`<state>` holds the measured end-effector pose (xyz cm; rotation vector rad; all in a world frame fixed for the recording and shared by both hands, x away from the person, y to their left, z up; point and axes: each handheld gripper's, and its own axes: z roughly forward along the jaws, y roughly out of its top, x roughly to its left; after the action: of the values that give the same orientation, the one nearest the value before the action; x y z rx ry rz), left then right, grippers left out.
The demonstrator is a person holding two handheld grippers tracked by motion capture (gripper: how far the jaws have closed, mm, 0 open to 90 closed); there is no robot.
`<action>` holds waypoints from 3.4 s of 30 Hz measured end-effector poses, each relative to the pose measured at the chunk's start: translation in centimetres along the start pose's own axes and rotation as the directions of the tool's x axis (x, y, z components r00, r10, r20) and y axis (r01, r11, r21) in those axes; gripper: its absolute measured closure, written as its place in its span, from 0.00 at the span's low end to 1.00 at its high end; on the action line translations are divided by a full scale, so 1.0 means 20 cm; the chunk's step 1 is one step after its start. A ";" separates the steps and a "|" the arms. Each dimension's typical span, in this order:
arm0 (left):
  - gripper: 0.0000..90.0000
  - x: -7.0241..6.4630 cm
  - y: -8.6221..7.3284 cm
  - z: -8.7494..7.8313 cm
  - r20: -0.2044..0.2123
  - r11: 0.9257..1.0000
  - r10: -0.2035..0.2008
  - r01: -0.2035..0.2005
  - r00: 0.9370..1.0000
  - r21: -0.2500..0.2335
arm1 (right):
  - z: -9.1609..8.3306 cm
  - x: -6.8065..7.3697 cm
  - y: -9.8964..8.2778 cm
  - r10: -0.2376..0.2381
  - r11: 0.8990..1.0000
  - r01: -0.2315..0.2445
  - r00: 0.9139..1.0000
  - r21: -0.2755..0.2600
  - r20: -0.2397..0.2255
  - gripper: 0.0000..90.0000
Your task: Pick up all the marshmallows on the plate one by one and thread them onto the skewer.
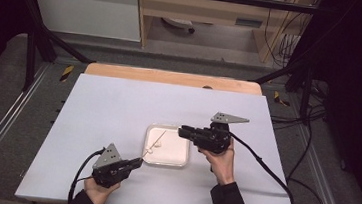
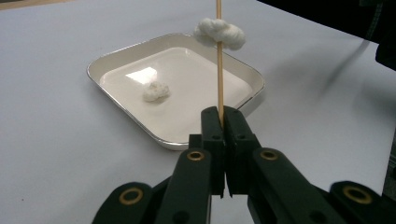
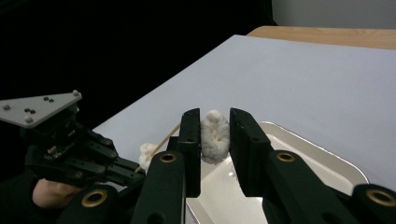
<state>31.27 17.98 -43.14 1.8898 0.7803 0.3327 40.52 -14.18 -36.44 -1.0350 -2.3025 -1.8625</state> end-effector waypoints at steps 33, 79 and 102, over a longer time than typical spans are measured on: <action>0.97 -0.01 0.00 0.01 0.006 1.000 0.016 -0.016 1.000 -0.001 | 0.16 -0.01 0.00 0.090 0.996 -0.090 0.992 0.003 -0.086 0.84; 0.98 -0.03 -0.01 0.02 -0.018 0.999 0.013 -0.012 1.000 0.041 | 0.23 0.05 -0.10 0.107 0.994 -0.107 0.983 0.009 -0.151 0.89; 0.98 -0.03 -0.01 0.03 -0.014 0.999 0.006 -0.006 1.000 0.052 | 0.25 0.06 -0.13 0.093 0.996 -0.093 0.982 0.007 -0.164 0.90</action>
<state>31.08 17.27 -43.59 1.9407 0.7999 0.3331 40.19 -9.48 -39.75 -0.9332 -2.1248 -1.8387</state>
